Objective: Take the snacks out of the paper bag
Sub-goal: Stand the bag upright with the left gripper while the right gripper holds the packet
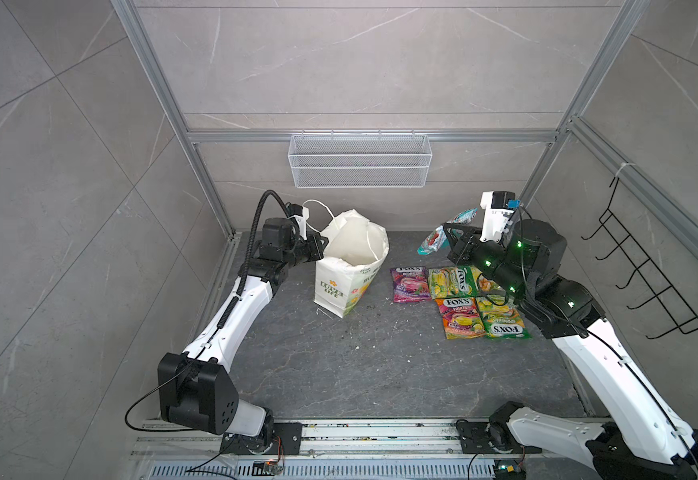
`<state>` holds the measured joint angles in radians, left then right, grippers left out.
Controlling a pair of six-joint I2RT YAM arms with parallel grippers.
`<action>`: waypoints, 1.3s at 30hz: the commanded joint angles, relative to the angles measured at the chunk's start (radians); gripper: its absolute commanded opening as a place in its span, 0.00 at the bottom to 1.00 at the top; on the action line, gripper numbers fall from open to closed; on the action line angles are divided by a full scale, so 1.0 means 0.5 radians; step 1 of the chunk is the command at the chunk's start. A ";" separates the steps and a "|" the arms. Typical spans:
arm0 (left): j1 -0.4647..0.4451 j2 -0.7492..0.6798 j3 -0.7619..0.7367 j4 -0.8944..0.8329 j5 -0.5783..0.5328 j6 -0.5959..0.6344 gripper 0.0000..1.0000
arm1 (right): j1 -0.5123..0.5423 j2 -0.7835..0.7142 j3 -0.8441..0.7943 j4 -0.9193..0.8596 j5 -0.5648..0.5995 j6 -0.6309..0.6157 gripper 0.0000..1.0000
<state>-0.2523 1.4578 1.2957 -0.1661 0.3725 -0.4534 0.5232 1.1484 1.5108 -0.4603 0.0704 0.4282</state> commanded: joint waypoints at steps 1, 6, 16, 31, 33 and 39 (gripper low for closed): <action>0.083 0.057 -0.086 0.248 0.153 -0.112 0.00 | -0.026 0.035 -0.018 -0.003 -0.025 -0.019 0.00; 0.180 0.218 -0.056 0.270 0.211 -0.046 0.00 | -0.040 0.039 -0.064 0.009 -0.079 -0.031 0.00; 0.229 0.220 0.030 0.117 0.016 0.125 0.28 | -0.040 0.126 -0.116 0.058 -0.219 -0.043 0.00; 0.227 -0.067 -0.048 -0.084 -0.442 0.385 0.63 | -0.040 0.339 -0.028 0.041 -0.452 -0.097 0.00; 0.229 -0.114 -0.051 -0.087 -0.437 0.385 0.63 | -0.040 0.374 -0.020 0.018 -0.481 -0.105 0.00; 0.211 -0.317 -0.113 -0.059 -0.389 0.373 0.62 | -0.039 0.473 -0.072 0.019 -0.537 -0.143 0.00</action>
<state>-0.1387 1.3693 1.2568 -0.2142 0.1738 -0.2825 0.5060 1.3693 1.4540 -0.4759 -0.1677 0.3908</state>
